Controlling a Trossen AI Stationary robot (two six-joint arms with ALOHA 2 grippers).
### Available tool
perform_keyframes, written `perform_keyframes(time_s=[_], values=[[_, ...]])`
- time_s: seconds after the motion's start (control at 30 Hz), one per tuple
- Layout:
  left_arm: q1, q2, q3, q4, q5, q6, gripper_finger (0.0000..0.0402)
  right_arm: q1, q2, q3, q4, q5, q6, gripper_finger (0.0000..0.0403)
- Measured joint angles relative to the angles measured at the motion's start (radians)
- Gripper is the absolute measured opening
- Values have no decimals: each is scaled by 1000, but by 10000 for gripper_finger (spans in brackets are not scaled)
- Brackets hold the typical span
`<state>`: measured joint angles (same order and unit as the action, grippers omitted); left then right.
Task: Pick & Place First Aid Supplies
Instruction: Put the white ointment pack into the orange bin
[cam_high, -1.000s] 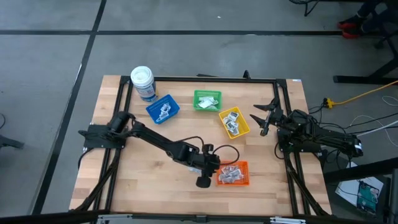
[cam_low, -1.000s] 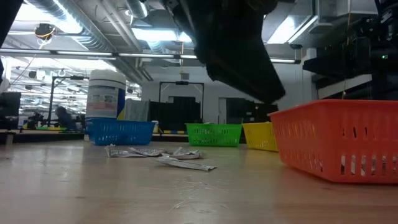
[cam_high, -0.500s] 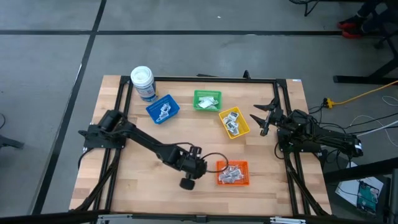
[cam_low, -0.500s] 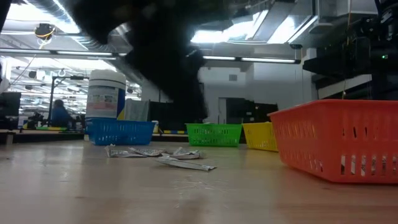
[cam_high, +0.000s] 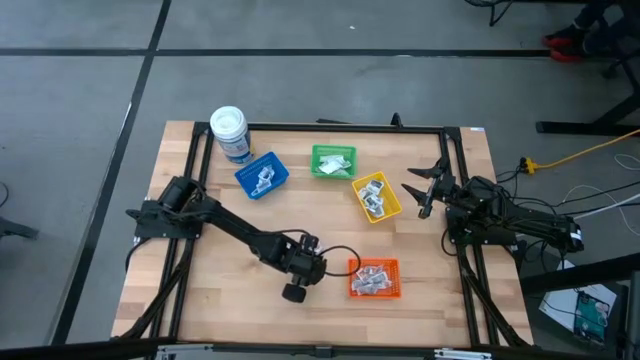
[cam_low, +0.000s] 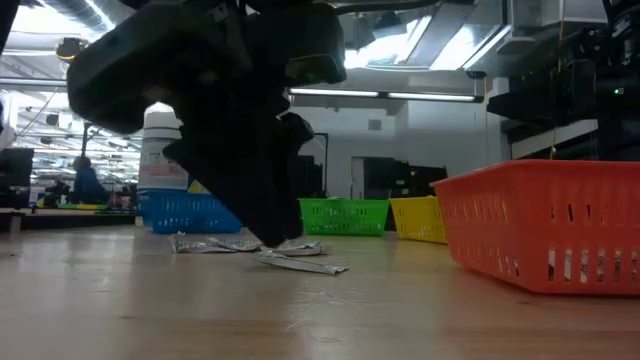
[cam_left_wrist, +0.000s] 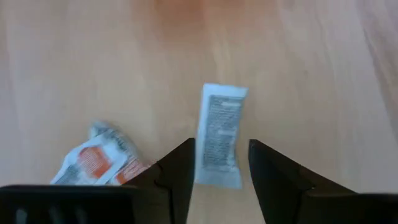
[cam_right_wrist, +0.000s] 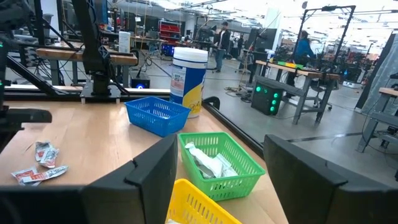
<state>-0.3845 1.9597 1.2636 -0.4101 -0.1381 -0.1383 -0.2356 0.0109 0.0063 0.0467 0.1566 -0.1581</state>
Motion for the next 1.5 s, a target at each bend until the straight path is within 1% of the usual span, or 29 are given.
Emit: perform_keyframes(time_s=[0.27, 0.4, 0.5, 0.63, 0.73, 0.8, 0.93, 1.17, 1.33, 1.5], values=[[-15, 49, 1, 52, 21, 55, 140, 0, 0, 0, 0, 0, 0, 236], [0, 49, 1, 51, 18, 56, 129, 0, 0, 0, 0, 0, 0, 236], [8, 50, 1, 52, 17, 56, 106, 0, 0, 0, 0, 0, 0, 236], [9, 50, 1, 52, 9, 55, 57, 0, 0, 0, 0, 0, 0, 236], [9, 50, 1, 51, 9, 29, 17, 0, 0, 0, 0, 0, 0, 236], [10, 50, 1, 51, 19, -6, 6, 0, 0, 0, 0, 0, 0, 236], [11, 41, -1, 60, 39, -65, 5, 0, 0, 0, 0, 0, 0, 236], [25, -47, 0, 97, 43, -153, 2, 0, 0, 0, 0, 0, 0, 236], [44, -116, 0, 102, -15, -246, 2, 0, 0, 0, 0, 0, 0, 236], [67, -156, 11, 218, -56, -285, 1, 0, 0, 0, 0, 0, 0, 236]])
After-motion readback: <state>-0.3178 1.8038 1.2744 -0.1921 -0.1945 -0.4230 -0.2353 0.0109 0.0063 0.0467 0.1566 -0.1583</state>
